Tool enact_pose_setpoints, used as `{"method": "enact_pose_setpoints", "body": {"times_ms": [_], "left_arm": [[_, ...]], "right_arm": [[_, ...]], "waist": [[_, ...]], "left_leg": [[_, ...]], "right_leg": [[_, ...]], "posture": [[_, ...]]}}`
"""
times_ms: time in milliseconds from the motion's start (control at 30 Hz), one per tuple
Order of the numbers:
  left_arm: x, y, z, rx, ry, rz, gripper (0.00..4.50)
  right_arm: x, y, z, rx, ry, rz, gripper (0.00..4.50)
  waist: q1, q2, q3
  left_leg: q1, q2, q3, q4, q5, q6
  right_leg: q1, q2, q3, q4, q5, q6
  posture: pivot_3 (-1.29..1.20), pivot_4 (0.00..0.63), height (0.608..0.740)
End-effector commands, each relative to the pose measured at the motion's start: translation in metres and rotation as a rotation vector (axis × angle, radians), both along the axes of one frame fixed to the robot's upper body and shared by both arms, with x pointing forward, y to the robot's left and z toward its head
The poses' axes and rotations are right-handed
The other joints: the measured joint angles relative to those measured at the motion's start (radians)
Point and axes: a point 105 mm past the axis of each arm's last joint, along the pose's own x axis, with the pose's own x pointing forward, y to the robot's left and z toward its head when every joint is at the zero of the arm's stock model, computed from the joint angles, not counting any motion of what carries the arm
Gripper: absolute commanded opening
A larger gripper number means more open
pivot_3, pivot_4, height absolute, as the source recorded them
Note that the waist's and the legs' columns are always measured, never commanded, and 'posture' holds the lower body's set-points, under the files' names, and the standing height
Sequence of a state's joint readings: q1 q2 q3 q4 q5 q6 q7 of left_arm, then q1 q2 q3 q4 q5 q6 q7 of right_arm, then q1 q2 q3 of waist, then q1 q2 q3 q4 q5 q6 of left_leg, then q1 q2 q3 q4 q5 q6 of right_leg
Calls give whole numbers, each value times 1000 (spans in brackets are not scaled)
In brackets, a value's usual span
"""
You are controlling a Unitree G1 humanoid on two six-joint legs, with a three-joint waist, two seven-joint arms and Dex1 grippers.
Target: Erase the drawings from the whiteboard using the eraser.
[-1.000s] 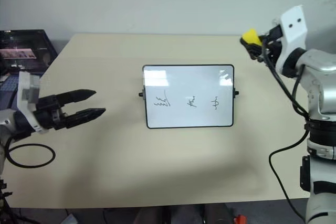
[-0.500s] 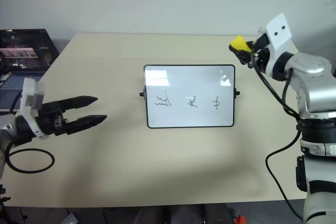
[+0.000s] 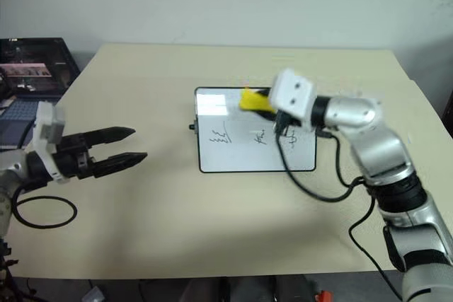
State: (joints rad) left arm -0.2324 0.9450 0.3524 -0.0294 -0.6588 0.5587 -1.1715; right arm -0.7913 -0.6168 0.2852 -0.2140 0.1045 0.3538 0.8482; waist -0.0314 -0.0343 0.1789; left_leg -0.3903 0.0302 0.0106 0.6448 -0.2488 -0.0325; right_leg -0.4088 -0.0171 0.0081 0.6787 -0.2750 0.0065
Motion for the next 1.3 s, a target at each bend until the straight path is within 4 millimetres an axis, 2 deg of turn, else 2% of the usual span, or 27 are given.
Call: {"method": "enact_pose_setpoints", "body": {"times_ms": [33, 267, 500, 700, 1033, 1300], "left_arm": [[1, -4, 12, 10, -45, -23, 4500], [-1, -3, 10, 14, -37, -18, 4500], [-2, -5, 9, 8, -41, -12, 4500], [-2, -3, 10, 9, -44, -2, 4500], [-2, 0, 9, 12, -54, 20, 4500], [-2, 2, 8, 11, -60, 32, 4500]], "right_arm": [[-8, 25, -4, -42, -76, 64, 1120], [0, 62, -21, -119, -104, 121, 1120], [22, 81, -32, -170, -126, 113, 1120], [47, 94, -30, -176, -137, 78, 1120], [73, 94, -25, -167, -156, 25, 1120], [81, 88, -31, -159, -83, 7, 1109]], "waist": [[0, 0, 0], [-1, 0, 0], [-1, -1, 0], [-1, -1, 0], [-2, -1, 0], [-2, -1, 0]], "left_leg": [[0, 0, 0, 0, 0, 0], [0, 0, -1, 0, 0, 0], [-1, 0, -2, 0, 0, 0], [0, 0, -2, 0, 0, 0], [-1, 0, -2, 0, 0, 0], [-1, 0, -3, 0, 0, 0]], "right_leg": [[0, 0, 0, 0, 0, 0], [-1, 0, -1, 1, 0, -1], [-1, 0, -2, 1, 0, -1], [-1, 0, -2, 1, 0, -1], [-1, -1, -2, 1, 1, -1], [-1, -1, -3, 2, 1, -2]], "posture": [[0, 150, 740], [0, 150, 740], [0, 150, 740], [0, 150, 740], [0, 150, 740], [0, 150, 740]]}}
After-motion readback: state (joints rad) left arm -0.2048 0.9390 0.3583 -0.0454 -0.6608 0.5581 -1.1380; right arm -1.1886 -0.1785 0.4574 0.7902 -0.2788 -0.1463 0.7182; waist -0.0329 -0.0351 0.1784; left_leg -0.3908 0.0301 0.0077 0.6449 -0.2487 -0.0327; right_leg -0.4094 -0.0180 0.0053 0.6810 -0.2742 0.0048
